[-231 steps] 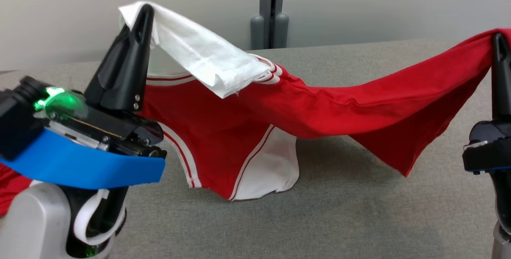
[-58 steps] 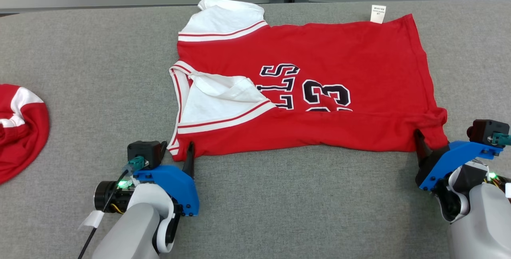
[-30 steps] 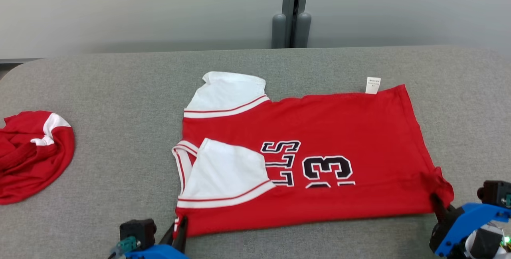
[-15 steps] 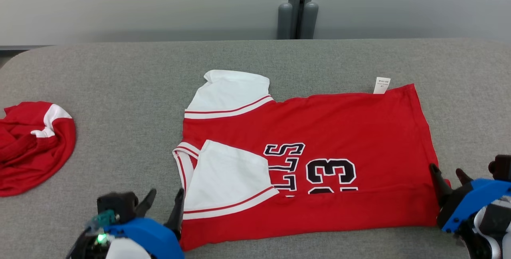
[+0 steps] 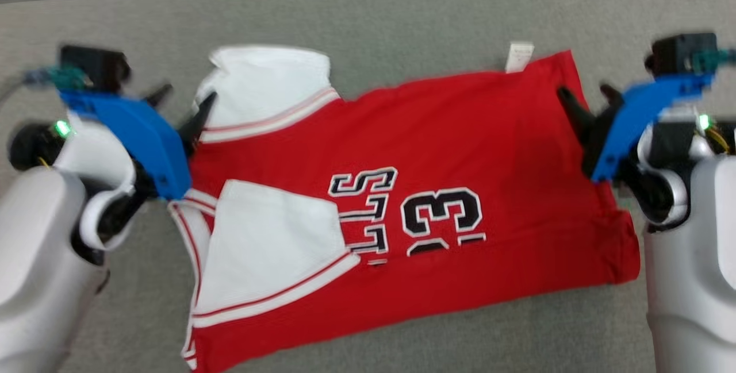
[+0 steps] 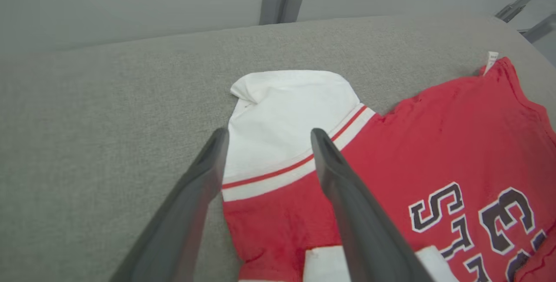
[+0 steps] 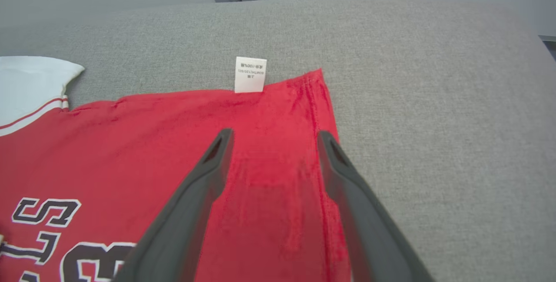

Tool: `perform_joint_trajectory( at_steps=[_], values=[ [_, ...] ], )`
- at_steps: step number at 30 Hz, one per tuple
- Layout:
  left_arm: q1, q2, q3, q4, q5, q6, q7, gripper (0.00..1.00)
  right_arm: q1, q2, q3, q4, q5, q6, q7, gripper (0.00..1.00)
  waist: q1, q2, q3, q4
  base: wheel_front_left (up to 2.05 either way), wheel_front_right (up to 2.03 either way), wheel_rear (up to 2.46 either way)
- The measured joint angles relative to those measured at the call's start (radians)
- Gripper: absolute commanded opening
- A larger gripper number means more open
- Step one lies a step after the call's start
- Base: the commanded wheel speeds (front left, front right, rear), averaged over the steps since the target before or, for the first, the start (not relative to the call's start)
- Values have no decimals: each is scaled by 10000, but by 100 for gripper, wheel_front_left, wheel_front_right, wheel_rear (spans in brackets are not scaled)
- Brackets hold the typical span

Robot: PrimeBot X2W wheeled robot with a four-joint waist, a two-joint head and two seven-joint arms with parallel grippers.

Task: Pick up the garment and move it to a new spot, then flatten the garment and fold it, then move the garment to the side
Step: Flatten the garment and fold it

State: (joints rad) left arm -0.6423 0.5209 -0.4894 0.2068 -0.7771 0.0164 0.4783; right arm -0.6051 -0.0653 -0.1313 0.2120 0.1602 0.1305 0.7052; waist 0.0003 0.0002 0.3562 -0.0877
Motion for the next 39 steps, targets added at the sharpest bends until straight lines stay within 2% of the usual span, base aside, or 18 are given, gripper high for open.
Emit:
perform_joint_trajectory(
  at_steps=[4, 9, 16, 27, 28, 29, 30, 39],
  values=[
    [-1189, 464, 169, 673, -165, -253, 980, 100, -1125, -4, 489, 681, 155, 0, -25, 100, 1, 1, 614, -429, 0, 0, 0],
    [-1975, 771, 96, 1034, -134, -249, 1856, 100, -2018, 35, 953, 1369, 362, 0, -393, 100, 0, 1, 1173, -895, 0, 0, 0],
    [-2269, 938, 17, 1346, -40, -117, 2242, 100, -2513, 96, 1390, 2094, 514, 0, -922, 100, -2, 1, 1594, -1270, 0, 0, 0],
    [-2629, 1076, -79, 1645, 253, 15, 2155, 100, -2909, 111, 1588, 2792, 694, 0, -1352, 100, -3, 0, 2096, -1633, 0, 0, 0],
    [-2683, 1081, -104, 1649, 293, 13, 2209, 55, -2969, 113, 1595, 2842, 696, 0, -1358, 100, -3, -1, 2145, -1644, 0, 0, 0],
    [-2745, 1085, -140, 1653, 303, -23, 2263, 34, -3028, 117, 1595, 2915, 694, 2, -1358, 100, -4, -1, 2189, -1649, 0, 0, 0],
    [-2792, 1083, -155, 1647, 299, -86, 2288, 0, -3096, 117, 1580, 2989, 681, 2, -1360, 100, -4, -1, 2223, -1647, 0, 0, 0],
    [-2957, 851, -410, 1547, 357, -349, 2056, 0, -3893, -161, 1151, 3624, -257, 2, -1252, 100, -4, -1, 2380, -1351, 0, 0, 0]
  ],
)
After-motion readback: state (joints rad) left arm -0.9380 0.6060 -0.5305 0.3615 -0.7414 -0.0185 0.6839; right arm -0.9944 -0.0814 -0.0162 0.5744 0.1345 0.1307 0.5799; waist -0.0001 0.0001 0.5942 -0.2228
